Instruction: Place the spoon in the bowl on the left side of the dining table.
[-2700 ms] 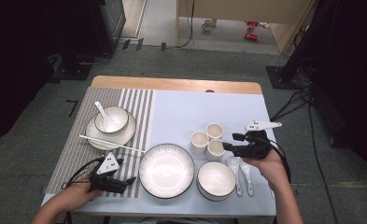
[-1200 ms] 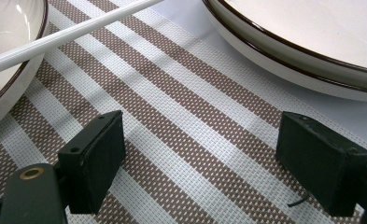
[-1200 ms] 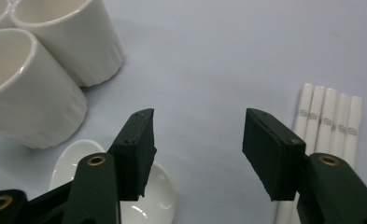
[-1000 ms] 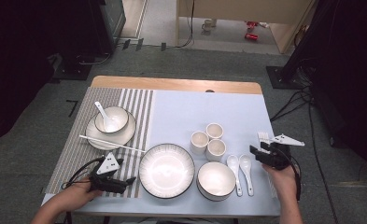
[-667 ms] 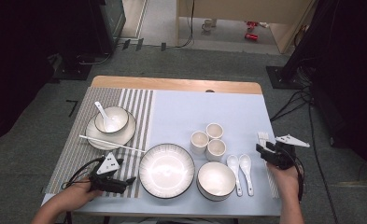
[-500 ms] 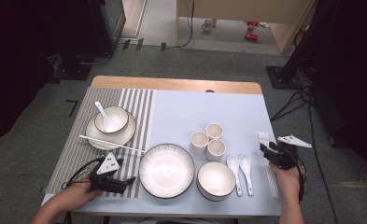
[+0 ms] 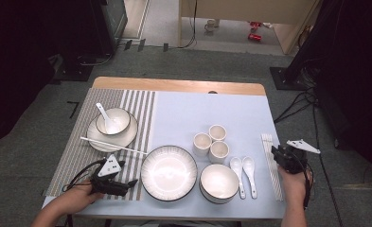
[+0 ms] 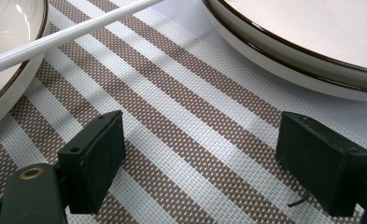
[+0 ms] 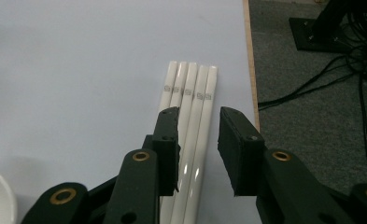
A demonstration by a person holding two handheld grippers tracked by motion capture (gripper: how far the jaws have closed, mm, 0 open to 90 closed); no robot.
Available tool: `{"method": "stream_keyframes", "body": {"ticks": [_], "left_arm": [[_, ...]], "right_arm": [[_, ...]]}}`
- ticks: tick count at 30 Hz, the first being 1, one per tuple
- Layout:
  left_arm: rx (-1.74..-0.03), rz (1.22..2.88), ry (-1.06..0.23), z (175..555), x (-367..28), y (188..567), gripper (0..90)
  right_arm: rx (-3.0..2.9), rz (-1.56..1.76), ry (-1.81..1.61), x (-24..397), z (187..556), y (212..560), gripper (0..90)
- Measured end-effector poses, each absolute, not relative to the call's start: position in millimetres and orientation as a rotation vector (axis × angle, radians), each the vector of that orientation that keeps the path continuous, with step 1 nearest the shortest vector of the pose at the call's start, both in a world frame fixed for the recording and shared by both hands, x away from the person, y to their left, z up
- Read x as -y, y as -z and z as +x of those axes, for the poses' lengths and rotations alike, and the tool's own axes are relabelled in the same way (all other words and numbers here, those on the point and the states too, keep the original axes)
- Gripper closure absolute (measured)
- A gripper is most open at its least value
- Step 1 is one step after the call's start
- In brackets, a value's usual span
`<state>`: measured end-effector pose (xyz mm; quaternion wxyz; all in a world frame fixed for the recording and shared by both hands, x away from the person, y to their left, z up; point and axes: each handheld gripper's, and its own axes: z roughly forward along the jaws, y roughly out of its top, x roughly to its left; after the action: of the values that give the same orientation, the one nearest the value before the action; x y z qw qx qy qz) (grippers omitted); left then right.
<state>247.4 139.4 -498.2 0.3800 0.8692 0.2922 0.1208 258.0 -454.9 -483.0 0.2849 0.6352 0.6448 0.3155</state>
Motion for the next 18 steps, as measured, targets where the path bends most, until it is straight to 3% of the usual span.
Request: {"method": "stream_keyframes", "body": {"ticks": [18], "left_arm": [[-0.747,2.218,-0.306,247.5,-139.5,498.1,15.8]], "right_arm": [[-1.754,1.741,-0.8,456.3,258.4,489.6,79.0]]}}
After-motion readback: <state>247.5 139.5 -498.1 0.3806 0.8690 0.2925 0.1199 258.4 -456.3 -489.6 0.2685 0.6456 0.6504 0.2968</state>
